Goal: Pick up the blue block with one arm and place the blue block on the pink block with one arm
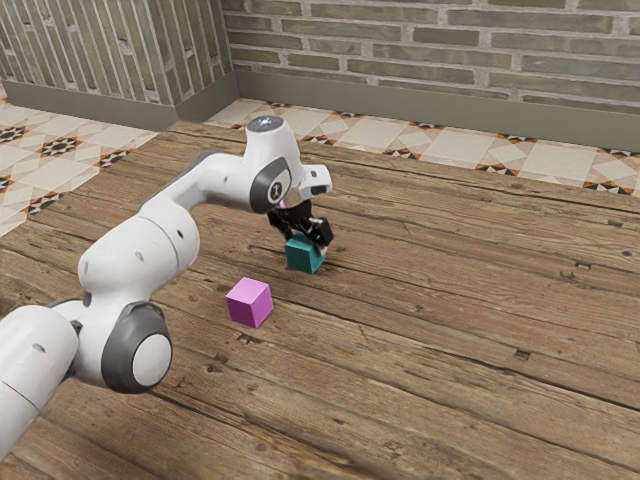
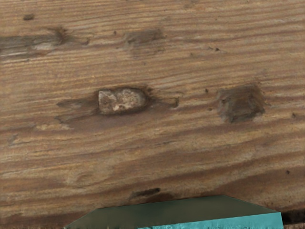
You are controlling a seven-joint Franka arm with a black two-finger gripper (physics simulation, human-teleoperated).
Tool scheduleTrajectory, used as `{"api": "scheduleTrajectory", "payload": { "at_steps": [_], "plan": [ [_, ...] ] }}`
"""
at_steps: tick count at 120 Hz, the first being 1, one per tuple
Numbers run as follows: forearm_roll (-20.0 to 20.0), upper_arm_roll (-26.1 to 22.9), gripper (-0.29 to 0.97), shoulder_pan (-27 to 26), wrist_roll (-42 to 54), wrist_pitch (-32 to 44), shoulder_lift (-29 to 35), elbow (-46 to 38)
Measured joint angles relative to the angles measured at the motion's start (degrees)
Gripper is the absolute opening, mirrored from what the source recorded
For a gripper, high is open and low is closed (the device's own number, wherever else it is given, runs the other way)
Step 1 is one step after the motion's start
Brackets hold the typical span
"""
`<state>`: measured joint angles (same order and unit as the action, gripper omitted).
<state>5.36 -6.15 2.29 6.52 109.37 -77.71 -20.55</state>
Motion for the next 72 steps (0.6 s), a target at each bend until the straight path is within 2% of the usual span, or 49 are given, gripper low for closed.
{"api": "scheduleTrajectory", "payload": {
  "at_steps": [16, 35, 72],
  "plan": [
    [0.0, 0.0, 0.66, 0.1, 0.0, -0.4, 0.0, -0.1],
    [0.0, -0.1, 0.44, 0.6, 0.0, -0.6, 0.0, -0.2],
    [-0.1, 0.2, 0.34, 1.0, -0.2, -1.5, 1.6, -0.2]
  ]
}}
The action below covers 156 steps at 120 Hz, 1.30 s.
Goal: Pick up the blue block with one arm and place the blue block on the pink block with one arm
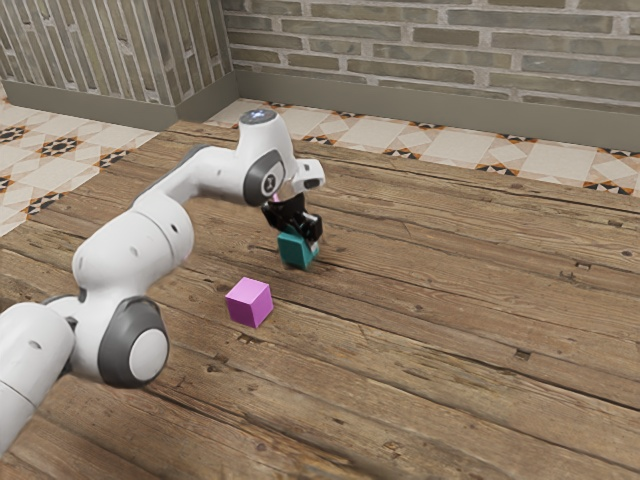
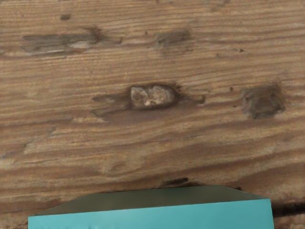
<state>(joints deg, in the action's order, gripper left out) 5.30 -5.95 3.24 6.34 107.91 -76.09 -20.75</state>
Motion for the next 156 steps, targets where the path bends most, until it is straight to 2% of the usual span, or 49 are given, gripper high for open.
{"api": "scheduleTrajectory", "payload": {
  "at_steps": [14, 20, 32, 50, 56, 86, 137, 156],
  "plan": [
    [0.1, 0.2, 0.34, 0.0, -0.1, -1.3, 2.0, -0.2],
    [0.1, 0.2, 0.34, 0.0, -0.1, -1.8, 5.0, -3.7],
    [-0.1, 0.3, 0.35, 0.1, -0.2, -0.2, 14.1, -18.2],
    [-1.1, 1.2, 0.34, 1.6, -0.4, 6.9, 27.1, -41.1],
    [-1.3, 1.3, 0.34, 2.5, -0.4, 9.3, 29.8, -45.6],
    [-2.3, 1.5, 0.34, 3.6, -0.8, 16.8, 37.6, -59.0],
    [-4.2, 1.5, 0.34, 4.3, -1.5, 24.1, 47.9, -75.4],
    [-4.7, 1.5, 0.34, 4.6, -1.8, 26.4, 49.9, -79.3]
  ]
}}
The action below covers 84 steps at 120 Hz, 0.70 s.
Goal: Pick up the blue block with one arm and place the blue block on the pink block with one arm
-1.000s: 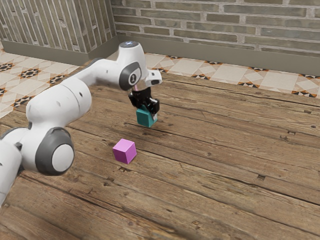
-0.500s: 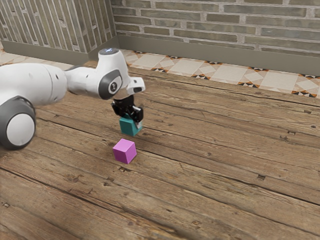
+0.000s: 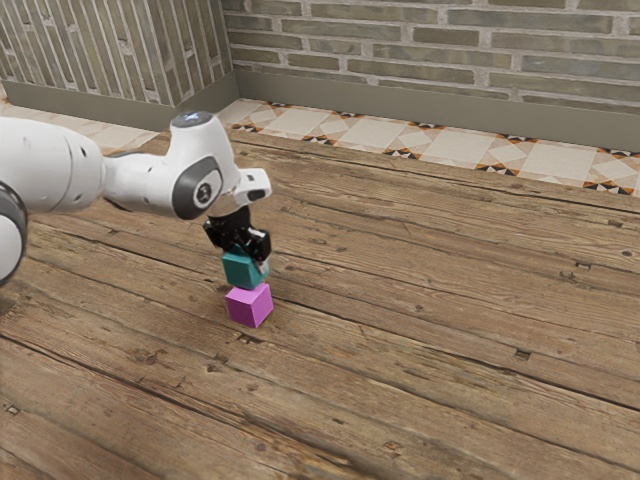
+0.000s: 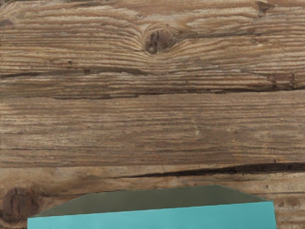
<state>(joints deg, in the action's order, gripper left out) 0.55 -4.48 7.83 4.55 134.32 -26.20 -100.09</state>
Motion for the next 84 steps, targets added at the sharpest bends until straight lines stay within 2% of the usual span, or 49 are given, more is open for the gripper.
{"api": "scheduleTrajectory", "payload": {
  "at_steps": [38, 84],
  "plan": [
    [-0.8, -0.3, 0.34, 0.1, -0.4, 3.0, 5.0, -7.2],
    [-0.1, -1.5, 0.35, 0.0, -0.5, 4.4, 6.4, -9.5]
  ]
}}
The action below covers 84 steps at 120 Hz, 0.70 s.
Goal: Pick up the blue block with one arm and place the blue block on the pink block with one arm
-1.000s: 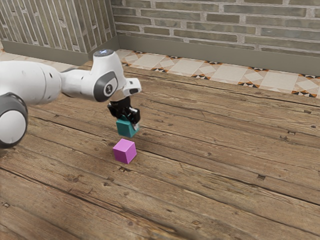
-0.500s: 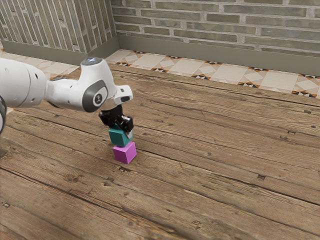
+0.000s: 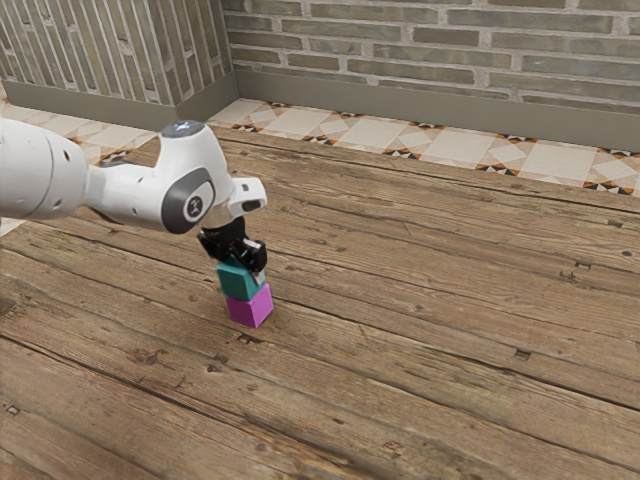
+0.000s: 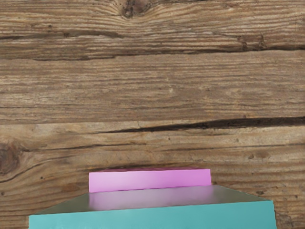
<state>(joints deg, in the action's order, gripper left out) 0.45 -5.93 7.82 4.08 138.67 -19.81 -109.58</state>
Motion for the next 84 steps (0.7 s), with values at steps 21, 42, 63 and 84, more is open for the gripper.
{"api": "scheduleTrajectory", "payload": {
  "at_steps": [21, 42, 63, 84],
  "plan": [
    [0.7, -0.4, 0.34, 0.0, 0.5, 0.2, 0.3, -0.6],
    [1.0, -0.4, 0.34, 0.0, 1.6, 0.3, 1.0, -0.8],
    [0.6, -0.3, 0.34, 0.1, 2.7, 0.6, 0.6, -0.8],
    [0.0, -0.2, 0.34, 0.1, 3.5, 0.7, 0.4, -0.8]
  ]
}}
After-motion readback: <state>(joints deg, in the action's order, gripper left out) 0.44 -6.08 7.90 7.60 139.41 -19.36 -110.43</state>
